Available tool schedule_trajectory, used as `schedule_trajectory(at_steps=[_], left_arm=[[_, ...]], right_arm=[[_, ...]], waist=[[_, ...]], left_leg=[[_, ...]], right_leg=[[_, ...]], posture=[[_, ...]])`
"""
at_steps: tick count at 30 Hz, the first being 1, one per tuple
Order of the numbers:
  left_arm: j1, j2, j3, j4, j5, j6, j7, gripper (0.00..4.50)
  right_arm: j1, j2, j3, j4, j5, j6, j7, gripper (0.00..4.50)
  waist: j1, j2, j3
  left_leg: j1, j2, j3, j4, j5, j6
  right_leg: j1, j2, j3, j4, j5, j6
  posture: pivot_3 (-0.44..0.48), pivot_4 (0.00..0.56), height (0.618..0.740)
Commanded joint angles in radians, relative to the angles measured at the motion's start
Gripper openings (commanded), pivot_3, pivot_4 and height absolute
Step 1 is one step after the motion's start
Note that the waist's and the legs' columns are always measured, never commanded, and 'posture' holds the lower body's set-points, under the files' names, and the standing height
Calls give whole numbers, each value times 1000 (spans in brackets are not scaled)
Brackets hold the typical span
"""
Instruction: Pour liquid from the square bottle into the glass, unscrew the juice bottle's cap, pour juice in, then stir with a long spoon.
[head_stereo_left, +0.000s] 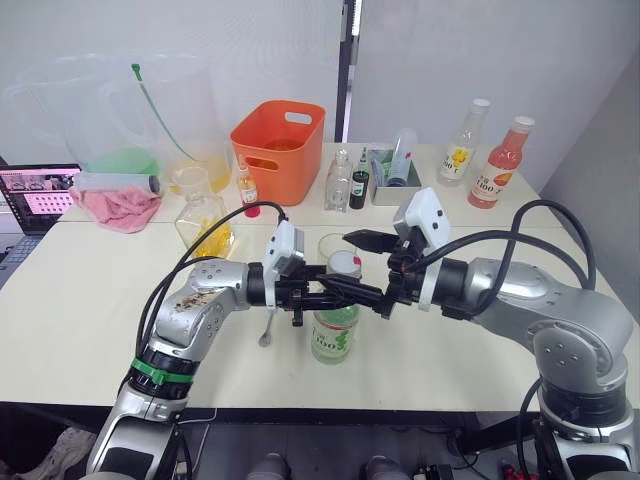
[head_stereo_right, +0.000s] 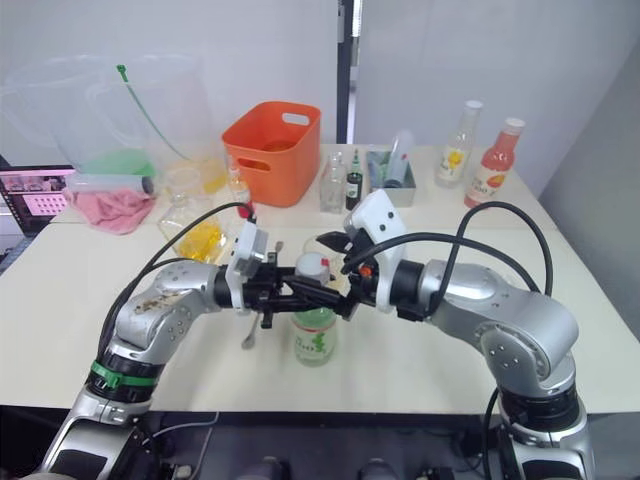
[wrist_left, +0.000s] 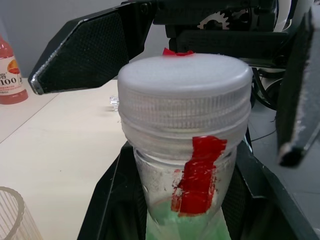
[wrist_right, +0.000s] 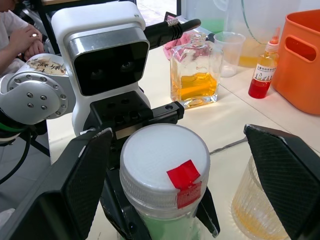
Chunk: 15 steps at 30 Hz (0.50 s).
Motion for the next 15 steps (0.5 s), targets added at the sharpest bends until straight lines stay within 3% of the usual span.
schedule_trajectory(at_steps=[1, 8, 12, 15], left_arm=[[-4, 0, -24, 23, 38, -19, -1, 1418], [0, 13, -20, 26, 46, -29, -1, 1418], [10, 29, -15, 12, 48, -31, 4, 1418], [19, 48, -6, -10, 46, -21, 5, 1418]], right_arm=[[3, -9, -24, -42, 23, -3, -10, 3927], [2, -32, -10, -25, 42, -21, 41, 1734], [-12, -71, 13, 17, 11, -68, 131, 1736], [-47, -122, 89, 83, -40, -158, 335, 1736]], waist=[[0, 0, 0], [-1, 0, 0], [-1, 0, 0], [-4, 0, 0]], left_leg=[[0, 0, 0, 0, 0, 0], [0, 0, 0, 0, 0, 0], [1, 0, 0, 0, 0, 0], [2, 0, 0, 0, 0, 0]], right_leg=[[0, 0, 0, 0, 0, 0], [0, 0, 0, 0, 0, 0], [1, 0, 0, -1, 0, 0], [2, 1, 0, -1, 0, 0]], posture=[[0, 150, 740], [0, 150, 740], [0, 150, 740], [0, 150, 740]])
